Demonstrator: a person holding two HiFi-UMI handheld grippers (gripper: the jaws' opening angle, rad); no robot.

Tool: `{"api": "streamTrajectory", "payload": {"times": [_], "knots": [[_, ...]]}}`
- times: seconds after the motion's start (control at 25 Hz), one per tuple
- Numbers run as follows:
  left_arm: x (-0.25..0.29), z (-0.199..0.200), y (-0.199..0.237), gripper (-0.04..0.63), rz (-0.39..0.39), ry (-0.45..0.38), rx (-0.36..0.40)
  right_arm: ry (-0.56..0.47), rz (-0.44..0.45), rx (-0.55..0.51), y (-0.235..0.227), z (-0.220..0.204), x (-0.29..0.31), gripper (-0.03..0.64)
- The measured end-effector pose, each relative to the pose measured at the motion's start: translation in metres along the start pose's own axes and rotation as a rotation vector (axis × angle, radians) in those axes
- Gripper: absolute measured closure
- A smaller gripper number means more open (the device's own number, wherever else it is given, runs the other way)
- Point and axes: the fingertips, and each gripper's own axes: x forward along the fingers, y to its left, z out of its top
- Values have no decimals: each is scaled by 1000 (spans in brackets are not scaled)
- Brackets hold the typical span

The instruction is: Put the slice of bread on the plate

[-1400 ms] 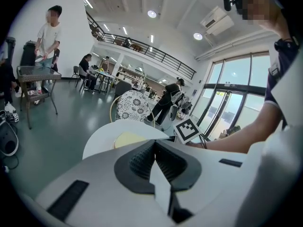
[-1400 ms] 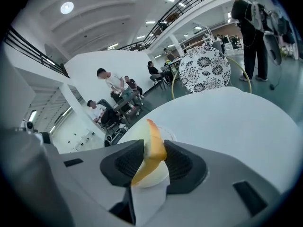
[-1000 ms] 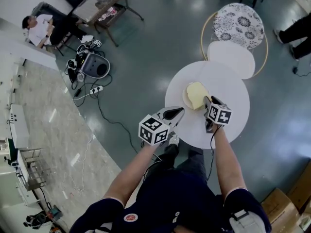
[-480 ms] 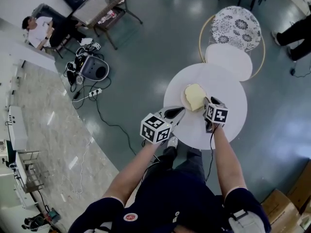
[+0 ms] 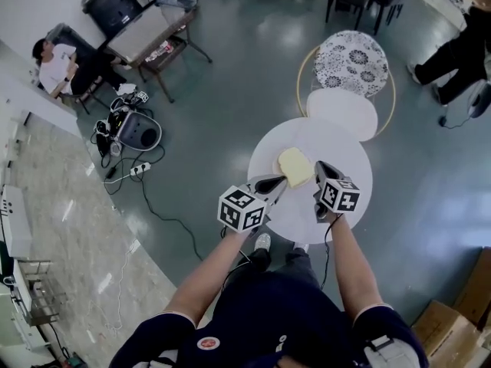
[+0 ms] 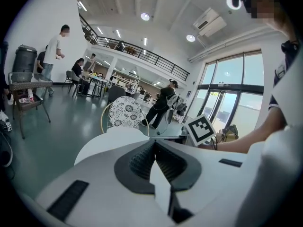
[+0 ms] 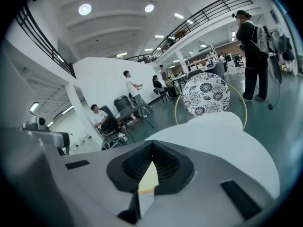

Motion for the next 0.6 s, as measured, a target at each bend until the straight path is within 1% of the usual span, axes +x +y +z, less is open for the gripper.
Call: {"api": "streamTrajectory", "payload": {"times": [0.16,0.4,0.6], "knots": [[4,16,-14,589,-35,-36,11,-63,83,3,25,24,-28,611],[6,35,-36,589,-84,-77,22,-151,149,-46,57,55,-72,612],[8,52,-56,589,-116,-101,55,-234,190,-92,76,81,-106,612]]}}
